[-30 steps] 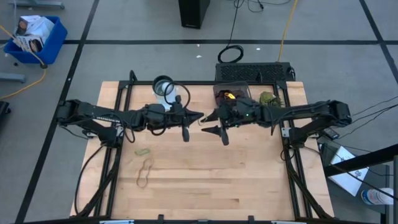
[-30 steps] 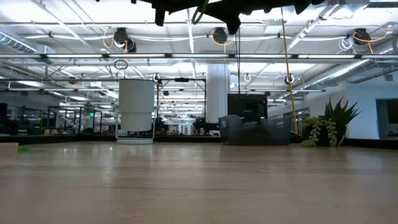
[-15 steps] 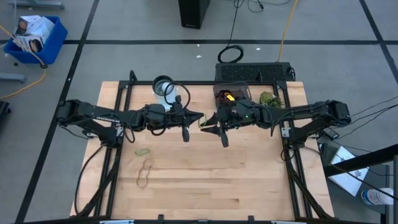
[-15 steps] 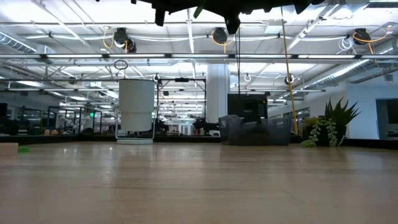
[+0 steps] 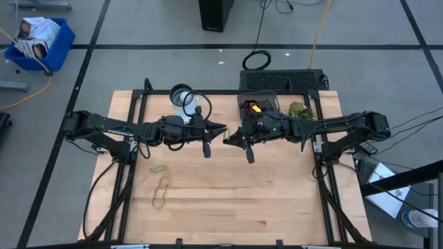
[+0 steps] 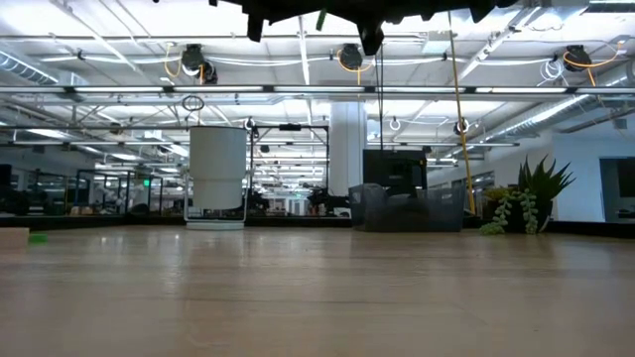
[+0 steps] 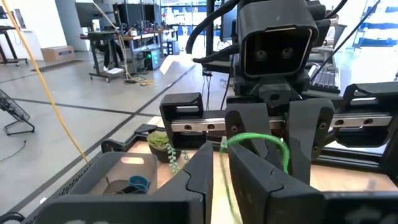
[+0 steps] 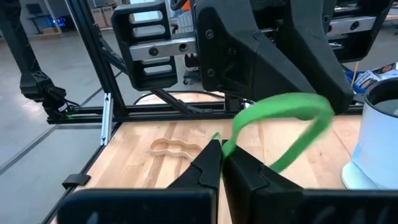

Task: Pick and place rubber bands into bin
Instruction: Put the green rubber band into the black bin

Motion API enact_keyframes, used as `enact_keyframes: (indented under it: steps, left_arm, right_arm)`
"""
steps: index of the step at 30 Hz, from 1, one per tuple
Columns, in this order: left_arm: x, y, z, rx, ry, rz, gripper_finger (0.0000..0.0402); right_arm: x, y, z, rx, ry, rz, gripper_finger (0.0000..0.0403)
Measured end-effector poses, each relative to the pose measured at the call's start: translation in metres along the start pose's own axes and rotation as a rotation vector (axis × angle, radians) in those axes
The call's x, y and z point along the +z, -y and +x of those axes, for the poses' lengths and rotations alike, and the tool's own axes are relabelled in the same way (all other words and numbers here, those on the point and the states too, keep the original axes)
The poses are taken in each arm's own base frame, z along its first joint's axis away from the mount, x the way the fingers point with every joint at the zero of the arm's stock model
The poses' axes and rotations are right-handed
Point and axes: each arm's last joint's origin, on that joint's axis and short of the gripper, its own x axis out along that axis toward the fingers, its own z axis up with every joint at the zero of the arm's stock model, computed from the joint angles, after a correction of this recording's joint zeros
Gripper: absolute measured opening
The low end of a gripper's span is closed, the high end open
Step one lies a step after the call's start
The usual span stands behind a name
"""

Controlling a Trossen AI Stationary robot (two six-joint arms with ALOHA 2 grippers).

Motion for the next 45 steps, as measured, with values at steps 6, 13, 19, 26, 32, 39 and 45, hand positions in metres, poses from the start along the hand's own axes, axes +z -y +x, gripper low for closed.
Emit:
enact_keyframes:
  steps: [6, 13, 19, 26, 32, 39, 45]
  left_arm:
    - [0.0, 0.0, 0.0, 0.0, 0.001, -0.005, 0.0089]
    - [0.0, 0.0, 0.0, 0.0, -0.001, -0.011, 0.0179]
    - [-0.004, 0.001, -0.003, -0.053, -0.069, 0.004, 0.0229]
    - [-0.02, 0.0, -0.006, -0.047, -0.238, -0.07, 0.024]
    - [-0.036, -0.002, -0.012, -0.001, -0.416, -0.176, 0.0237]
    - [-0.036, -0.003, -0.012, 0.009, -0.419, -0.208, 0.0237]
    - [-0.035, -0.006, -0.011, 0.018, -0.406, -0.219, 0.0237]
  right_arm:
    - [0.0, 0.0, 0.0, 0.0, -0.004, -0.001, 0.0002]
    - [0.0, 0.0, 0.0, -0.001, -0.004, -0.002, 0.0001]
    - [-0.002, 0.002, -0.004, -0.015, -0.049, 0.008, 0.0001]
    - [0.004, 0.015, -0.035, -0.289, -0.128, 0.023, 0.0]
    - [0.013, 0.04, -0.068, -0.601, -0.132, 0.025, 0.0]
    - [0.015, 0.082, -0.093, -0.805, -0.292, 0.15, 0.0]
    - [-0.003, 0.12, -0.101, -0.884, -0.434, 0.271, 0.0]
